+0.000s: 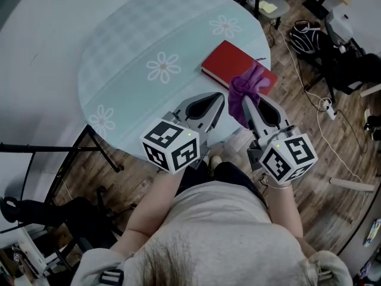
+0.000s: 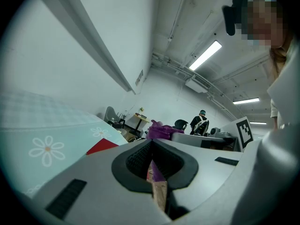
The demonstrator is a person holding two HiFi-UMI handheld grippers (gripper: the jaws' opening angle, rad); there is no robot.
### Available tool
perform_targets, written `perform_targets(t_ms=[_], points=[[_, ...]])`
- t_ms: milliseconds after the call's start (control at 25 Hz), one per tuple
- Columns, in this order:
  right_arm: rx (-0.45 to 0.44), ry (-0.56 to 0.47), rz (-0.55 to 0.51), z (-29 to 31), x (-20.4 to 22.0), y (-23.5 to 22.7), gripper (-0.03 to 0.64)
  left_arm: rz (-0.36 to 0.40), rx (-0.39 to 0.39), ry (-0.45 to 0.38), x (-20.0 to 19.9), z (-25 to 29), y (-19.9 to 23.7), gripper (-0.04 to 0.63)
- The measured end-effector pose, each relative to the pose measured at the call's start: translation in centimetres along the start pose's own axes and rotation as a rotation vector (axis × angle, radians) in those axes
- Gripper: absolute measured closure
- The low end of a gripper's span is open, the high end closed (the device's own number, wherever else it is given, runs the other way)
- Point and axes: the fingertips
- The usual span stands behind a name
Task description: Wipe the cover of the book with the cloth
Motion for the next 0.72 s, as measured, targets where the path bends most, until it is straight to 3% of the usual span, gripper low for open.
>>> perform_targets(t_ms=[720], points=[[-0.012,-0.001,-0.005,0.69,-0.24,0.15,0.555,0.007,0.007,-0.007,-0.26,-0.12,0.66,0.577]])
Point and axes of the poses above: the fingertips, and each gripper's own axes: z forward along the fingers, y to its left, x out of its underside, and after that the axes turned 6 degrees about -y, right-handed
